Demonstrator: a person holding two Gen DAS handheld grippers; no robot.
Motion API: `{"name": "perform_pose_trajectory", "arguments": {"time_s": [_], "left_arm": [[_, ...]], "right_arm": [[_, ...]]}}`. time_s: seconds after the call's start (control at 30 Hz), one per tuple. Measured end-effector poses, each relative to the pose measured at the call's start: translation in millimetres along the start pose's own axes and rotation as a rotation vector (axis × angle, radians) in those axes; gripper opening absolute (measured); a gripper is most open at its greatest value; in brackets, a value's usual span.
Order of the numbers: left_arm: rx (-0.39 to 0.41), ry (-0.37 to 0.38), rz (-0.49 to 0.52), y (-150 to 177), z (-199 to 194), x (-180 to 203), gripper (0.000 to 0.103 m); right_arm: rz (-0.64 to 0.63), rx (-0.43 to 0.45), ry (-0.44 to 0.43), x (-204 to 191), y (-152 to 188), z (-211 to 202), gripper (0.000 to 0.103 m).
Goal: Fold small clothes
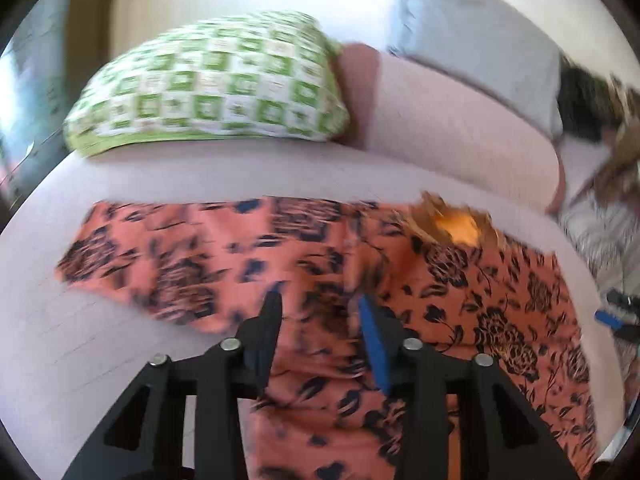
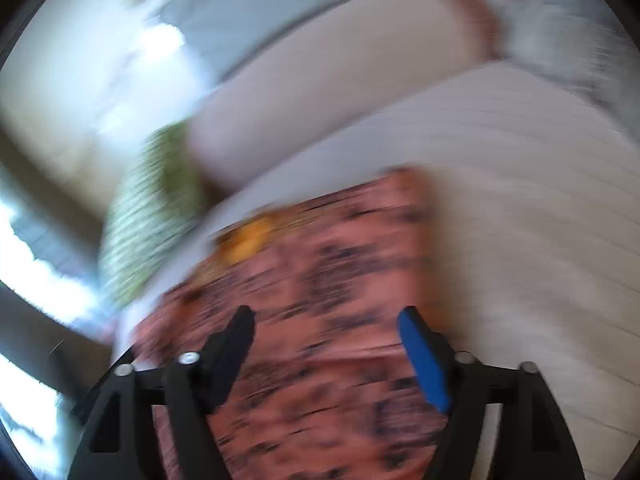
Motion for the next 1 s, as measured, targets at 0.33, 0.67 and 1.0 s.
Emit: {"name": "perform_pose_trajectory", "arguments": {"time_s": [0.33, 0.67, 1.0], "left_arm": [[0.010, -0.095, -0.144, -0.6, -34.6, -107.5, 0.051], [-0.019, 0.014, -0.373, -28.1, -3.1, -151.8, 0.059], [-0.030, -0.088, -0.696, -37.1, 33.5, -213.3, 0.065]], "right_arm": [[0.291, 0.032, 0.021, 62.9, 10.9, 20.0, 0.082], [0.106, -0.061, 0.107, 25.2, 16.5, 72.0, 0.085], [0.036, -0.067, 0.125, 14.7, 38.7, 32.9, 0.085]]}}
Point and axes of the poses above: each gripper's, at about its wrist camera, not at the fingertips, and z roughly the way its jaws point, x to its right, y to its underside, the point moved 2 cm from there along z, roughly the way its jaws point, and after that the axes turned 6 degrees about -z, right-handed, at the moved point
